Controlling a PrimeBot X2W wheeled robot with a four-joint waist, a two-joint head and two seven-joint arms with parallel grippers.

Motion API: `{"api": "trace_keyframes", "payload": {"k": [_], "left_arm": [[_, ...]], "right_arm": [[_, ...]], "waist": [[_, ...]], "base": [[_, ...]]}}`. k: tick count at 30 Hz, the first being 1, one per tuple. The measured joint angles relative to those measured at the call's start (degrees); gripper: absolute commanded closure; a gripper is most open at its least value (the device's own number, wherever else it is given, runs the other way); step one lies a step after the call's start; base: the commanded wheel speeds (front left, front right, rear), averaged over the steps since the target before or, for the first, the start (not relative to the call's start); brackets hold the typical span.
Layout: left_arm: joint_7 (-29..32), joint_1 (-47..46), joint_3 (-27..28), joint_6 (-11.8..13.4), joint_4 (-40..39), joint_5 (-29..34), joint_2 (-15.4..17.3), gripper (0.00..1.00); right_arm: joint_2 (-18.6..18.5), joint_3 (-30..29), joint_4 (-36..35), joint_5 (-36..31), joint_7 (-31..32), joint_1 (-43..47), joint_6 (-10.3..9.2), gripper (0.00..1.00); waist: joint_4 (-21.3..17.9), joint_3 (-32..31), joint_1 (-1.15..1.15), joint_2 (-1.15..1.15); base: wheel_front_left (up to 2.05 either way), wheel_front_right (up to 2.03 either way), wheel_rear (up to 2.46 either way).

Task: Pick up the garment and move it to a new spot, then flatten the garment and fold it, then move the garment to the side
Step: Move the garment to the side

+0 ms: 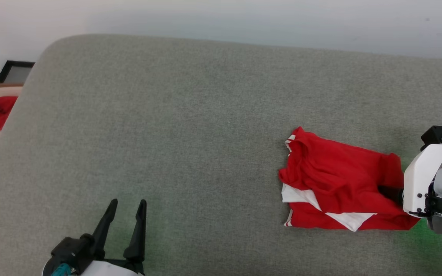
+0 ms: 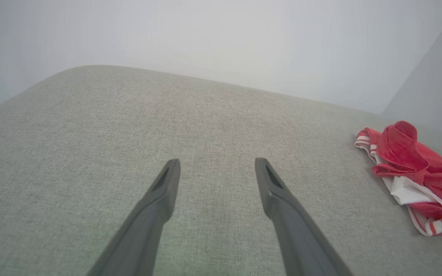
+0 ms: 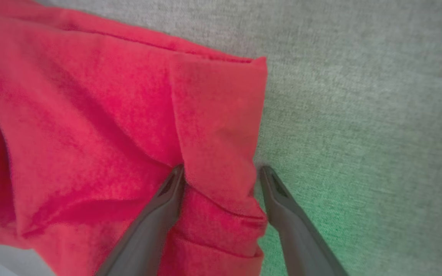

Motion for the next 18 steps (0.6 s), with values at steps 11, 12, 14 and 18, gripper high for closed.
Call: {"api": "trace_keyframes", "payload": {"k": [11,12,14,18], "left_arm": [[0.0,-1.2,0.3,0.0,0.1,0.0,0.1,0.00],[0.0,-1.2,0.3,0.0,0.0,0.0,0.1,0.00],[0.0,-1.3,0.1,0.0,-0.4,0.0,0.1,0.00],[0.0,-2.2,-0.8,0.0,-1.1,0.2,0.2,0.00]], "right_arm": [[0.6,-0.3,0.4,1.7,-9.9,0.6,0.01,1.00],[0.5,-0.3,-0.2,2.5,-10.9,0.9,0.01,1.00],[-0.1,-0.8,-1.3,3.9,-12.7,1.3,0.01,1.00],[-2.6,-2.0,-4.0,5.7,-15.2,2.2,0.01,1.00]], "waist": [[-0.9,0.5,0.00,0.00],[-1.2,0.5,0.00,0.00],[-2.0,0.4,0.00,0.00],[-3.9,0.6,0.00,0.00]], "base": [[0.00,0.00,0.00],[0.00,0.00,0.00],[0.00,0.00,0.00],[0.00,0.00,0.00]]}}
